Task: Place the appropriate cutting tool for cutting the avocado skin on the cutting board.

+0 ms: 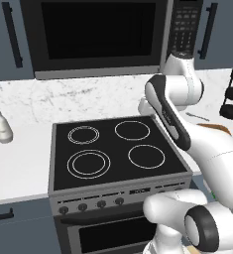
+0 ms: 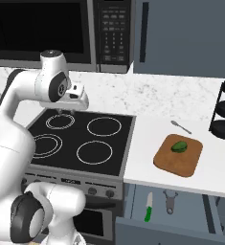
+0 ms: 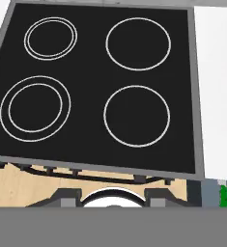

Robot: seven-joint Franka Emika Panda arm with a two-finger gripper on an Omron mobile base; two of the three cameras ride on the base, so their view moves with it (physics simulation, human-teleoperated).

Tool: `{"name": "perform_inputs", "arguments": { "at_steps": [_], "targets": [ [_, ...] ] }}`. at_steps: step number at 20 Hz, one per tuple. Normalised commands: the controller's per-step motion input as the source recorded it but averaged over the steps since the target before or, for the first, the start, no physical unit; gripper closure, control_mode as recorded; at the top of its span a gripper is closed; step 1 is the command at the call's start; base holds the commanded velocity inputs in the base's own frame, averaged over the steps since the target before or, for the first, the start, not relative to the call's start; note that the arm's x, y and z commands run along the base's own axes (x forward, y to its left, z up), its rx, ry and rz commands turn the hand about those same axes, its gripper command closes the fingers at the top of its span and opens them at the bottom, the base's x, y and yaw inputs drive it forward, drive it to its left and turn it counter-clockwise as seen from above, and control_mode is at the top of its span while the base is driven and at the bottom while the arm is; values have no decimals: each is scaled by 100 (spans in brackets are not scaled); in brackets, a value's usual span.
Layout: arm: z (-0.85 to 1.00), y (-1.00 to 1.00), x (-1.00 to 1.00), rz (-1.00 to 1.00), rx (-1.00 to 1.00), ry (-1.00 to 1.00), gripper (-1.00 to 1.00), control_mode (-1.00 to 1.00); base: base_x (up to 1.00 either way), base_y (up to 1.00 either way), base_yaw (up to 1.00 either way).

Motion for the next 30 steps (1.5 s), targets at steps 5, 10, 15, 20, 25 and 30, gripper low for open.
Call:
{"name": "perform_inputs", "arguments": {
  "at_steps": [5,10,15,20,25,30],
  "targets": [
    [-5,-32,-15,0,0,-2,-100,-100,0,0,0],
    [-46,-92,-30,0,0,-6,-100,-100,0,0,0],
    [-29,-100,-19,0,1,2,-100,-100,0,0,0],
    [-36,-100,-24,0,6,10,-100,-100,0,0,0],
    [-55,-100,-15,-4,5,14,-100,-100,0,0,0],
    [-62,-100,-3,-7,6,16,-100,-100,0,0,0]
  ]
}}
